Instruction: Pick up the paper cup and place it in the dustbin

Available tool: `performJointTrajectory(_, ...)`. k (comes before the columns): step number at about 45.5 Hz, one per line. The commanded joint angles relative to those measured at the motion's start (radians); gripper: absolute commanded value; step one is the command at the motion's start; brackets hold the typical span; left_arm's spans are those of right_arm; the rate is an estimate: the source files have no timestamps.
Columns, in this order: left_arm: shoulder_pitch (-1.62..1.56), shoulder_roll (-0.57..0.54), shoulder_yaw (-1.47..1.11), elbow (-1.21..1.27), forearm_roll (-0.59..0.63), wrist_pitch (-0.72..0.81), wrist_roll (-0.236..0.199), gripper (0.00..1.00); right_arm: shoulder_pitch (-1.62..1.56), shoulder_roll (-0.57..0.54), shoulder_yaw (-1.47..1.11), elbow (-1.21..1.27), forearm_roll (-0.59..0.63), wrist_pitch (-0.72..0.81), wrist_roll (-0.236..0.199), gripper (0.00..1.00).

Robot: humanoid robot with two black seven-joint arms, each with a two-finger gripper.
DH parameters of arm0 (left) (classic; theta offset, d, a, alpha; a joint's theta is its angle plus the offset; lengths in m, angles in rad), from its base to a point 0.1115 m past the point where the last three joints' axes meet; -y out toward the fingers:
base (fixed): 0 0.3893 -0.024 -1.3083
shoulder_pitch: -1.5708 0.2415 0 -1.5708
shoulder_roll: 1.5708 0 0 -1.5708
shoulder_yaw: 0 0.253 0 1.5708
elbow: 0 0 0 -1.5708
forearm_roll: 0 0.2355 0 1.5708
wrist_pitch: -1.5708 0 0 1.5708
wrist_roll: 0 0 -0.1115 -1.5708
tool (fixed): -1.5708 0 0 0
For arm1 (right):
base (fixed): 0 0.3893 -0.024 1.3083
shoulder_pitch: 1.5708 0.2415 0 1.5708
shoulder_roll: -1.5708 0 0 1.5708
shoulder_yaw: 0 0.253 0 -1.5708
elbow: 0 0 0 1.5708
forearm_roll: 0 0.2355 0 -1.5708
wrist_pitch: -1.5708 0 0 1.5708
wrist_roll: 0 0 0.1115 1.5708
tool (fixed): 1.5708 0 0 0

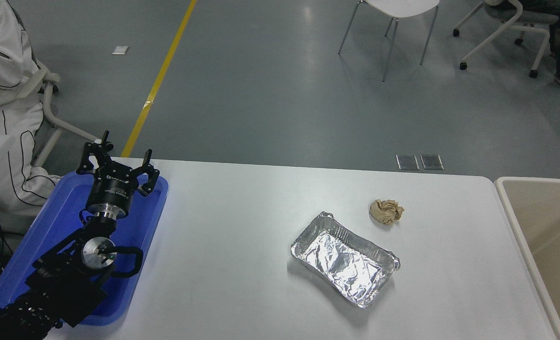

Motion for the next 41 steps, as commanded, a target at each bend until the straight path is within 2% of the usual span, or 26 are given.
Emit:
performJointTrajectory(1,0.000,0.000,0.002,0.000,0.000,0.000,0.000,1.00,0.117,-0.160,-0.059,0.315,-0.008,0.013,0.001,1.00)
performJointTrajectory(13,0.000,0.000,0.000,0.000,0.000,0.000,0.000,1.00,0.393,-0.208,-0.392,0.555,-0.005,0.019,0.001,1.00)
performJointTrajectory(20,0.000,0.000,0.000,0.000,0.000,0.000,0.000,1.00,0.485,-0.230,-0.460,0.638,-0.005,0.068,0.000,1.00)
performJointTrajectory(27,0.000,0.000,0.002,0.000,0.000,0.000,0.000,1.00,0.573,-0.259,-0.486,0.688,-0.005,0.218,0.000,1.00)
performJointTrajectory(35,0.000,0.000,0.002,0.000,0.000,0.000,0.000,1.00,0.780,-0.262,-0.674,0.707,-0.003,0.484,0.000,1.00)
performJointTrajectory(41,0.000,0.000,0.000,0.000,0.000,0.000,0.000,1.00,0.892,-0.242,-0.779,0.707,-0.002,0.617,0.000,1.00)
